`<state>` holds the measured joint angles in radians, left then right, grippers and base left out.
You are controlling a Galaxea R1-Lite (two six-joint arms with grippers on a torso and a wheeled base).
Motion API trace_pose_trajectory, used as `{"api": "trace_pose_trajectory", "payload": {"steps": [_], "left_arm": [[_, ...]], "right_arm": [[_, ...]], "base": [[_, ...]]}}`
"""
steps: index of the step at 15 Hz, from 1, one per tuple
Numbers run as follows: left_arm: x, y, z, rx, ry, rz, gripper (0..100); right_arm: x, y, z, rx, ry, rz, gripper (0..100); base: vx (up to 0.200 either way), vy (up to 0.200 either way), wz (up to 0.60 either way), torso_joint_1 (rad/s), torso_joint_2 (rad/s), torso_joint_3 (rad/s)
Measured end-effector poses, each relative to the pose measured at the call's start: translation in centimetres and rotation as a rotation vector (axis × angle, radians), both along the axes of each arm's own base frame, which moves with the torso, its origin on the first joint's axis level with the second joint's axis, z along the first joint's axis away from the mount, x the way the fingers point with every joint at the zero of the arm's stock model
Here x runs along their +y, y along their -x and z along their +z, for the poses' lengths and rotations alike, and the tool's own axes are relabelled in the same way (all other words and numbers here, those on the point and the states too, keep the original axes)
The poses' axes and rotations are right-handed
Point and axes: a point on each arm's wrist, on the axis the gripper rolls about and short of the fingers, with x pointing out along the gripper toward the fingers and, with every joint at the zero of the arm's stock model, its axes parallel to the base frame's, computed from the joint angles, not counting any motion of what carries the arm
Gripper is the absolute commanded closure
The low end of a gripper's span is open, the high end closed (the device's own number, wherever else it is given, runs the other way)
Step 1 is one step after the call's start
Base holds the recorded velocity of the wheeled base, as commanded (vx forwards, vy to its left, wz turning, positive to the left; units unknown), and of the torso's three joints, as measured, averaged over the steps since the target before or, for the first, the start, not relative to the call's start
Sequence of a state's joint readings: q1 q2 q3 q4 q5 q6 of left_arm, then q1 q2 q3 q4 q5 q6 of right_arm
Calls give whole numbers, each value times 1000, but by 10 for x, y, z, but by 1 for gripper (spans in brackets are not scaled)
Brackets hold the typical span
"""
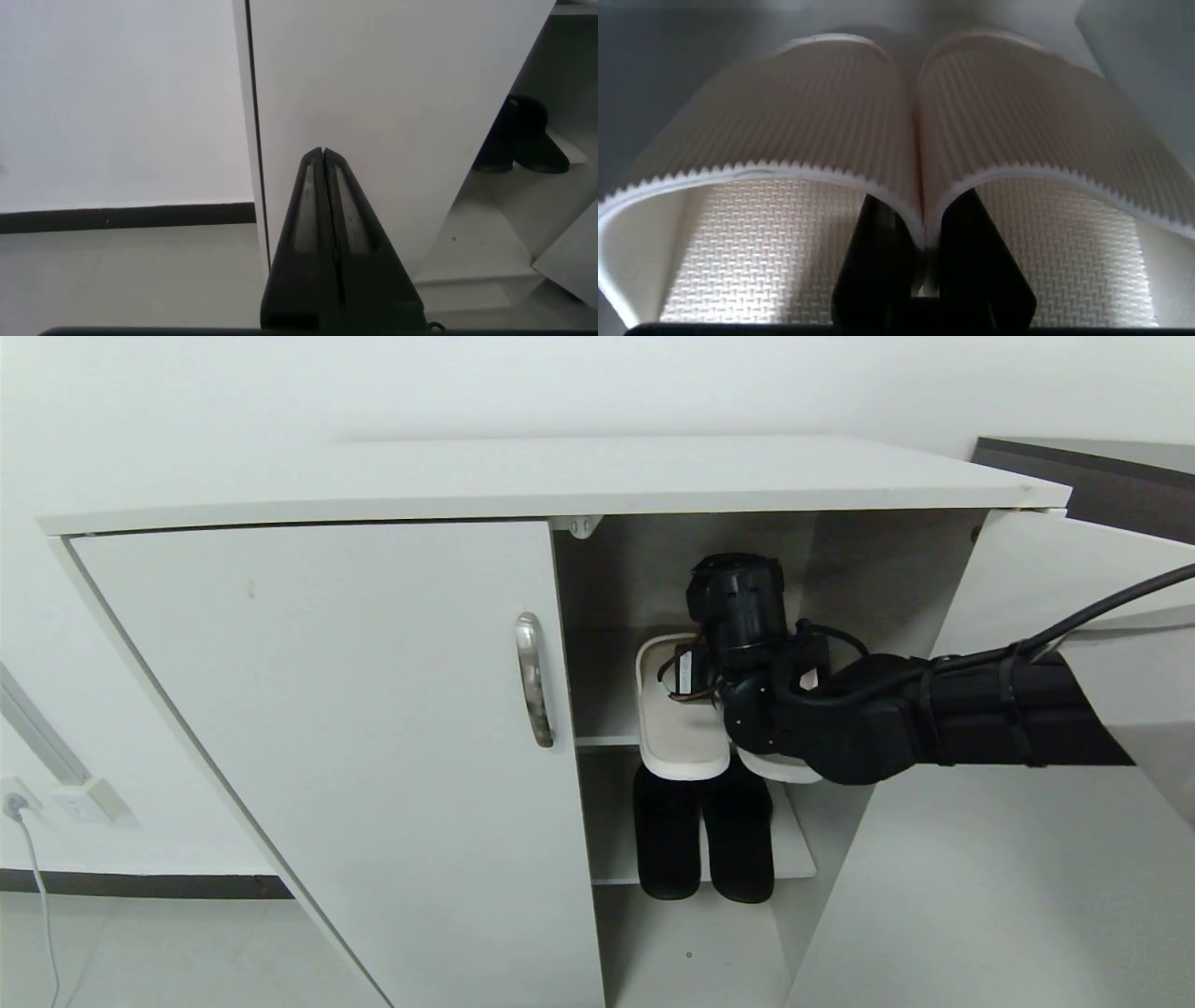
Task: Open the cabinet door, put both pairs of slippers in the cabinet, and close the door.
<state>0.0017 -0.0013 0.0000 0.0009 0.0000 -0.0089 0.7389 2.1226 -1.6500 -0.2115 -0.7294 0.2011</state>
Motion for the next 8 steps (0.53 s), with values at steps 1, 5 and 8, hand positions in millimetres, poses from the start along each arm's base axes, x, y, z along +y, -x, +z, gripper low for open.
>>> {"api": "trace_pose_trajectory", "payload": {"steps": [1, 5, 8], "left_arm": [[0, 0, 0, 0, 0, -1, 100], [0, 0, 0, 0, 0, 0, 100], [0, 0, 0, 0, 0, 0, 100]], "right_arm": [[0, -6, 3, 2, -1, -2, 100], [3, -26, 15, -15, -19, -10, 100], [4, -35, 10, -16, -4, -9, 100]], "base": [[0, 0, 0, 0, 0, 0], [0, 0, 0, 0, 0, 0], [0, 0, 0, 0, 0, 0]]}}
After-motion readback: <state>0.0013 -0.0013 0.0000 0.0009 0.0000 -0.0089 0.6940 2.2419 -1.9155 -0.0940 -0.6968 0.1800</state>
